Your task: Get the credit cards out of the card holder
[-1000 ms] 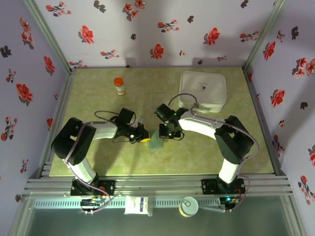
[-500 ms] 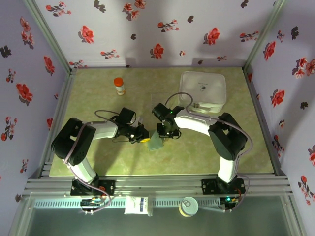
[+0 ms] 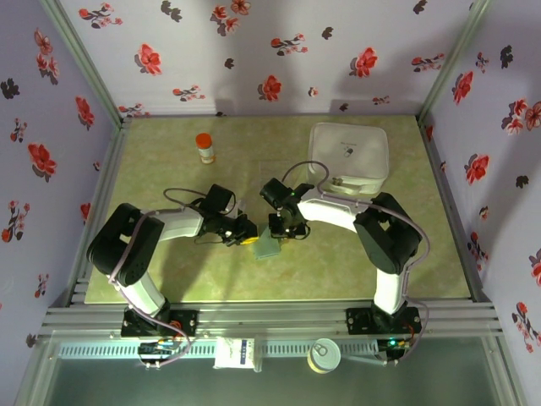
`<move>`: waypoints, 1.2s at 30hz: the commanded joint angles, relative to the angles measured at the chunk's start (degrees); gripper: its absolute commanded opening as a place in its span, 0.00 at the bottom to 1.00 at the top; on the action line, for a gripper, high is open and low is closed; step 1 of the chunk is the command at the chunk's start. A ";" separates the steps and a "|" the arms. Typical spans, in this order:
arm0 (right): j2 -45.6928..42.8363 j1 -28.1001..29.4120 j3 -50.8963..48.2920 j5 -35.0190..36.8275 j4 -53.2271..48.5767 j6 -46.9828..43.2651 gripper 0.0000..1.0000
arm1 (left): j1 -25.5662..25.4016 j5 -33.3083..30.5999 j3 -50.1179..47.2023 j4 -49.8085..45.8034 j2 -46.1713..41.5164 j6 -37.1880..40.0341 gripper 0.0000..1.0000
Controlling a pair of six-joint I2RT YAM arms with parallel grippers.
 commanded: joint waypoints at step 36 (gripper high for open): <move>-12.59 0.40 0.68 7.45 -6.56 7.30 0.00 | 3.08 -14.33 -0.61 -7.32 -15.72 -0.63 0.24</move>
